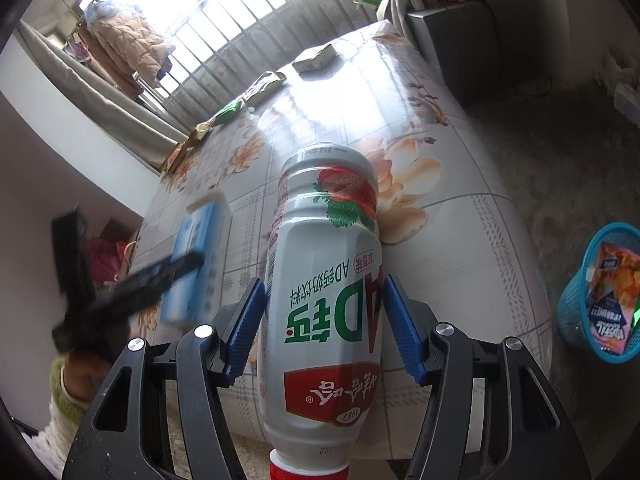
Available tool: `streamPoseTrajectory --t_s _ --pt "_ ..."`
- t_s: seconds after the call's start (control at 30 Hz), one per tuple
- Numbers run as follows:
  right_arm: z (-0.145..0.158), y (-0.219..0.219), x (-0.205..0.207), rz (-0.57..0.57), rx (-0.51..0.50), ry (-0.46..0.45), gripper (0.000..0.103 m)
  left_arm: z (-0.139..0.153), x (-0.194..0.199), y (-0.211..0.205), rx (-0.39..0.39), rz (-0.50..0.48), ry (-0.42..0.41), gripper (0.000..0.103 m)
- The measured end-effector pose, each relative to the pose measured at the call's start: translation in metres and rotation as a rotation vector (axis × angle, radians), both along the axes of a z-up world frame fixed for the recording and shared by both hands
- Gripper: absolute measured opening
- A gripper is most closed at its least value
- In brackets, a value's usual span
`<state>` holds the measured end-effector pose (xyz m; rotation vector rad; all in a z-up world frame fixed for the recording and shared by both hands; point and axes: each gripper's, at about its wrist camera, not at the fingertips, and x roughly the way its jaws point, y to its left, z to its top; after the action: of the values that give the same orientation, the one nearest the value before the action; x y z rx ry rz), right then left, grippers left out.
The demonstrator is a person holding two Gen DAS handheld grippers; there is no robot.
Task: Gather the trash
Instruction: 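Lift the bottle and blue box off the table with both grippers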
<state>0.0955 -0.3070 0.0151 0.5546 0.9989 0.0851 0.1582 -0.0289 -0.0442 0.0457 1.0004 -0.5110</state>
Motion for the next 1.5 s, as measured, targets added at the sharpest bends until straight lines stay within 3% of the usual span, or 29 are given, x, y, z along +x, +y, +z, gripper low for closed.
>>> streamPoseTrajectory --t_s 0.23,0.43,0.63,1.1,1.5 --pt "0.001 0.016 0.001 0.030 0.001 0.021 0.057 0.001 -0.044 0.030 -0.003 0.055 -0.006 0.079" --pt "0.001 0.014 0.011 0.024 0.025 0.056 0.058 0.002 -0.041 0.025 0.036 0.097 0.002 0.084" --pt "-0.005 0.013 0.020 0.003 0.044 0.090 0.060 -0.011 -0.031 0.021 0.035 0.125 0.059 0.084" --pt "-0.013 0.017 0.029 -0.047 0.072 0.107 0.061 -0.011 -0.029 0.016 0.063 0.145 0.017 0.081" --pt "-0.013 0.026 0.030 -0.030 0.040 0.112 0.062 -0.011 -0.031 0.017 0.059 0.154 0.009 0.080"
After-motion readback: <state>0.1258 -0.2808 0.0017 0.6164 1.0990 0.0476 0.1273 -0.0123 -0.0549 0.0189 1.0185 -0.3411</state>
